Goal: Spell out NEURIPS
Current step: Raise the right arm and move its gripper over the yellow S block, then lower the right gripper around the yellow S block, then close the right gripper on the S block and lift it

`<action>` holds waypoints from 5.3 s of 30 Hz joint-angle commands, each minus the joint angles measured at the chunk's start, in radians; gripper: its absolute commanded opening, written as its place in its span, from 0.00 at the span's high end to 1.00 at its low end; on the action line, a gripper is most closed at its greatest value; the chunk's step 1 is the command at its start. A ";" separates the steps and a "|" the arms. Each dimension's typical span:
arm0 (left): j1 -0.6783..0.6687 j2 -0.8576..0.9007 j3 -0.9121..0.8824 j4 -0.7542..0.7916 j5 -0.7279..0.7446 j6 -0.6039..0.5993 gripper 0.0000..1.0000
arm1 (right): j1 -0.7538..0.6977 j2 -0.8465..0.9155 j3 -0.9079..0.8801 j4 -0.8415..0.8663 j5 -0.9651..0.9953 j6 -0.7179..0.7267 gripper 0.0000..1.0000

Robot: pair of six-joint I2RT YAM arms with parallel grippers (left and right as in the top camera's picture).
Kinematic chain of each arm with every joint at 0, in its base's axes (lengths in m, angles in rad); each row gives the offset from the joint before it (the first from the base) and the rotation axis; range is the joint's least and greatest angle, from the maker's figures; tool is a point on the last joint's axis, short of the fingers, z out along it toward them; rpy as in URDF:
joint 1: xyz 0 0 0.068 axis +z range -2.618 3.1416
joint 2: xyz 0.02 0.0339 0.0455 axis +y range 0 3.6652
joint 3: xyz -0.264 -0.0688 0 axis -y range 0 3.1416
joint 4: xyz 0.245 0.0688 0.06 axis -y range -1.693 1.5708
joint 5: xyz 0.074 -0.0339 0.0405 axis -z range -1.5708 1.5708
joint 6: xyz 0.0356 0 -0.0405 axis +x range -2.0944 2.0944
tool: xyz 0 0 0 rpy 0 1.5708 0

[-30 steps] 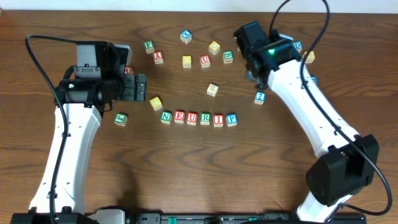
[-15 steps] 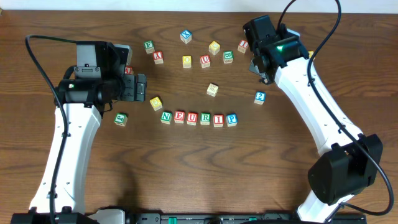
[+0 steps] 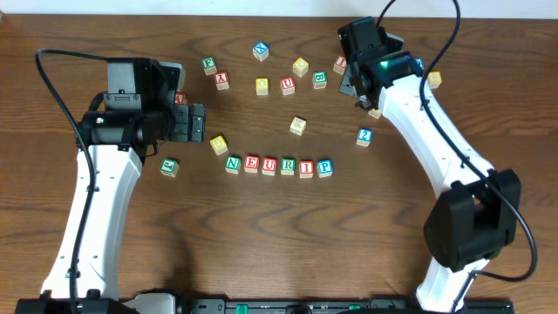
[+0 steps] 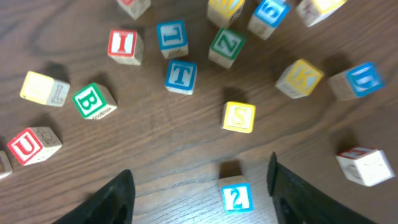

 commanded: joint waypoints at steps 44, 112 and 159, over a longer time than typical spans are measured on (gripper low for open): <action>0.004 -0.002 0.021 0.000 0.001 0.003 0.04 | -0.182 0.235 -0.013 0.083 -0.209 -0.012 0.39; 0.004 -0.002 0.021 0.000 0.001 0.003 0.04 | -0.171 0.285 -0.029 0.169 -0.164 0.006 0.41; 0.004 -0.002 0.021 0.000 0.001 0.003 0.04 | -0.171 0.285 -0.029 0.116 -0.164 0.018 0.72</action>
